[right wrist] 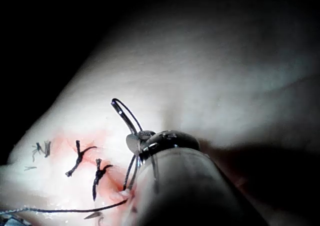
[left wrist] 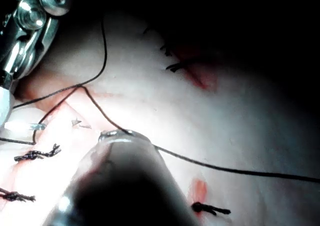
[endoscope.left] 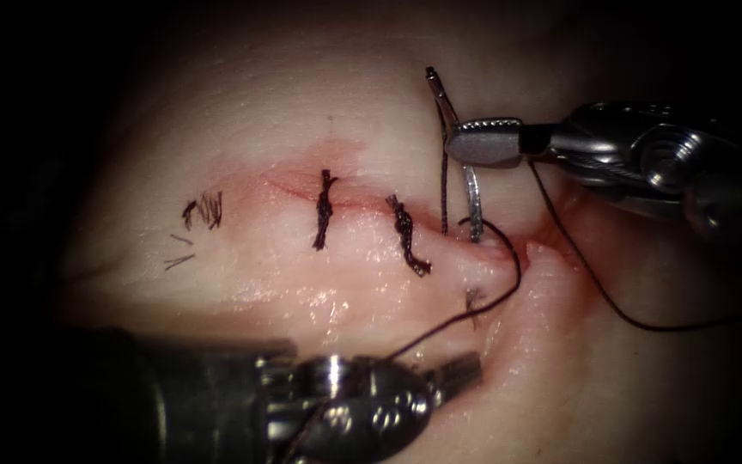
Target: Wound Closure
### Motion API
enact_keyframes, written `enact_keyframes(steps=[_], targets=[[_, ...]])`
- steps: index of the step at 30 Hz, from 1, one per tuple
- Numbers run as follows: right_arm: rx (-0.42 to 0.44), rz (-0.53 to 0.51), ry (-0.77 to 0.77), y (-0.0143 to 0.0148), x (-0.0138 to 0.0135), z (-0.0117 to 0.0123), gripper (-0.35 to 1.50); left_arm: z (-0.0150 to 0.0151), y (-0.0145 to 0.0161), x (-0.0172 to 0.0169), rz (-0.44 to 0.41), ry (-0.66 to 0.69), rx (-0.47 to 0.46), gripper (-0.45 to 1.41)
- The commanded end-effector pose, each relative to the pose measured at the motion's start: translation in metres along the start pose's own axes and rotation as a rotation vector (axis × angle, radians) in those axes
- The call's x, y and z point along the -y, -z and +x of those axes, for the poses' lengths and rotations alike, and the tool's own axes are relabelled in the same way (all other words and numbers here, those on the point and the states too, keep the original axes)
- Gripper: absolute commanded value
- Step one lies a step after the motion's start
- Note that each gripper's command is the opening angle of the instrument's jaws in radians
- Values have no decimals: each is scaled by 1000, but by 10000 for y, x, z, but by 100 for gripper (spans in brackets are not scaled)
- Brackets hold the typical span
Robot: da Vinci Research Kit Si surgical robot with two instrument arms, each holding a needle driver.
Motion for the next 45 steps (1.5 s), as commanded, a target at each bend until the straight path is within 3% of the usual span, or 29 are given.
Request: enact_keyframes(steps=[1,11,17,26,45], targets=[[-15,27,-56,-7,3,0,-35,0,-9,0,0,0,-1,-45],[13,177,-438,0,26,-26,-35,-6,-10,6,2,-3,0,-45],[59,254,-578,0,44,-33,-35,-6,-10,6,2,-3,0,-45],[11,330,-597,3,66,-28,-35,-6,-10,5,4,-3,2,-45],[-3,439,-657,8,114,-27,-35,-6,-10,5,11,-2,7,-45]])
